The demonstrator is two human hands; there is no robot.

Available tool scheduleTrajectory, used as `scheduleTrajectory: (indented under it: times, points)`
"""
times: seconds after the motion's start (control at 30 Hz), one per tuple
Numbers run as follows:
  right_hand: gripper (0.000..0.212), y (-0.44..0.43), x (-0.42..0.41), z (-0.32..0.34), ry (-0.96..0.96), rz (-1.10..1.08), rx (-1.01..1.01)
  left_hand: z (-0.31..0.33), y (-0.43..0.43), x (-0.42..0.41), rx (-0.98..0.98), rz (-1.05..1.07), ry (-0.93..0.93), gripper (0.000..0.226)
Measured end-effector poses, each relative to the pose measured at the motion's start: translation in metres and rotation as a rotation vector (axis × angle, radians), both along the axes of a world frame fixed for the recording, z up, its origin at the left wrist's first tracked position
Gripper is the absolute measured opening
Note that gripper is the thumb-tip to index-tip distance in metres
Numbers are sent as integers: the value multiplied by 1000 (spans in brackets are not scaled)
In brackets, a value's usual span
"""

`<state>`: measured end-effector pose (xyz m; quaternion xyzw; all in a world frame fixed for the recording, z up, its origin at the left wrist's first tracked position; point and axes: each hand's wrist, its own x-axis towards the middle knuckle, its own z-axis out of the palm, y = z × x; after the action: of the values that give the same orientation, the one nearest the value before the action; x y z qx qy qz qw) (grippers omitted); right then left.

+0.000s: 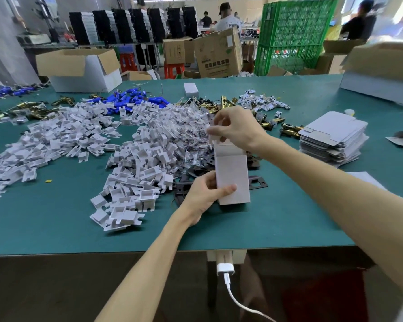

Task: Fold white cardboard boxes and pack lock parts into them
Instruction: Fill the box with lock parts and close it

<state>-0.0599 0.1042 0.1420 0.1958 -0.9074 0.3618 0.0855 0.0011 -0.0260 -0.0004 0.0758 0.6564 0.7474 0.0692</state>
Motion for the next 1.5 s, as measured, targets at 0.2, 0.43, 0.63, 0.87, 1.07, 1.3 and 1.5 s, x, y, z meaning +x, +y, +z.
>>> scheduleTrajectory:
  times: [0.2, 0.43, 0.63, 0.87, 1.07, 1.3, 1.5]
  points:
    - [35, 39, 0, -7, -17, -95, 148, 0, -1, -1, 6, -24, 16, 46]
    - [28, 41, 5, -20, 73, -56, 342, -1, -1, -1, 16, -29, 13, 43]
    - [28, 38, 5, -16, 34, -111, 504, -3, -1, -2, 6, -14, 10, 45]
    - [17, 7, 22, -11, 269, -117, 486, -4, -1, -3, -15, 1, 9, 45]
    - [10, -58, 33, -31, 442, 33, 701, -6, -1, -2, -93, 41, 50, 34]
    - [16, -97, 15, -59, 254, 21, 985, -15, -5, -6, -221, 34, 24, 30]
    - [14, -100, 9, -66, -21, 32, 994, -9, -3, -3, -202, -5, 47, 19]
